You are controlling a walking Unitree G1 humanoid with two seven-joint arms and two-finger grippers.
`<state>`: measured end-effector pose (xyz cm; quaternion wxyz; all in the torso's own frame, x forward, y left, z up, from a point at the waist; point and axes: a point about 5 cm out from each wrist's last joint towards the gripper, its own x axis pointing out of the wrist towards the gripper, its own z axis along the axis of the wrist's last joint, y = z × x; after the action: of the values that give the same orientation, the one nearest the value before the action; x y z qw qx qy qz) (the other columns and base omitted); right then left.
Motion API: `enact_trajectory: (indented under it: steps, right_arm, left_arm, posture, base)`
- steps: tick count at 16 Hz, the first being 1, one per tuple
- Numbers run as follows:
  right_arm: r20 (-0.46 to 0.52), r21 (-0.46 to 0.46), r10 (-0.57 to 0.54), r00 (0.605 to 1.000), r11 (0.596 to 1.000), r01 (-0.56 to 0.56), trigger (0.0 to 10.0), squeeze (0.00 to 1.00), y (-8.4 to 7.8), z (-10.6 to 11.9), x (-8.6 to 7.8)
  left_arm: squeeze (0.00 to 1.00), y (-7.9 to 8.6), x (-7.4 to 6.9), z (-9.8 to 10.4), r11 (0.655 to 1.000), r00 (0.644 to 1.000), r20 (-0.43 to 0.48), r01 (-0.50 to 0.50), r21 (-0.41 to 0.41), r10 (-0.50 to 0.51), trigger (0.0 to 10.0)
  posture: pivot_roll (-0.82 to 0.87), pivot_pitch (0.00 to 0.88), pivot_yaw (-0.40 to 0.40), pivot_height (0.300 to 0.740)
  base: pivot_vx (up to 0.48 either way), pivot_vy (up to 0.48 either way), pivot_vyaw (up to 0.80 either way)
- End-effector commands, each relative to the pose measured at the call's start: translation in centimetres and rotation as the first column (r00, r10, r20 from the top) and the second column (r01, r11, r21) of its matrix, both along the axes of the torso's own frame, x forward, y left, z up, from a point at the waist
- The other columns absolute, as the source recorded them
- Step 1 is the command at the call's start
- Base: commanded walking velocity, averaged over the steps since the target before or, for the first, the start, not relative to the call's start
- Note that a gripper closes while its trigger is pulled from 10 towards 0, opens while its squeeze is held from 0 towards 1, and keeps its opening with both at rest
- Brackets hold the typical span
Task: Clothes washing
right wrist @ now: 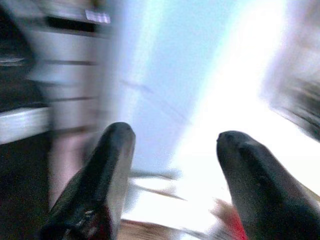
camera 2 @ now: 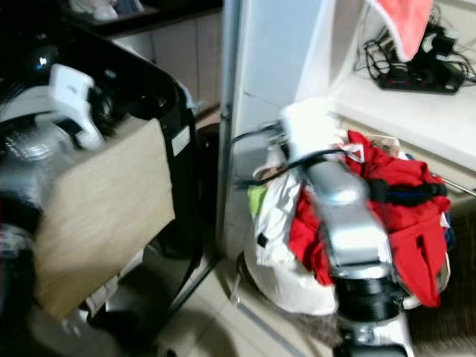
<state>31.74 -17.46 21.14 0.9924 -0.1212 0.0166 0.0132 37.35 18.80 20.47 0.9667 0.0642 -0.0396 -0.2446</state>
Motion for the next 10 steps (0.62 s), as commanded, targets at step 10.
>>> enact_trajectory:
  steps: [10]
  right_arm:
    - [-0.195, 0.312, -0.545, 0.816, 0.754, 0.578, 10.0, 1.0, -6.0, -4.0, -2.3]
  left_arm:
    - [0.0, -9.2, -9.9, 0.7, 0.754, 0.757, -0.013, 0.649, -0.106, -0.653, 10.0]
  posture:
    - [-0.13, 0.0, -0.025, 0.74]
  base:
    - [0.0, 0.0, 0.0]
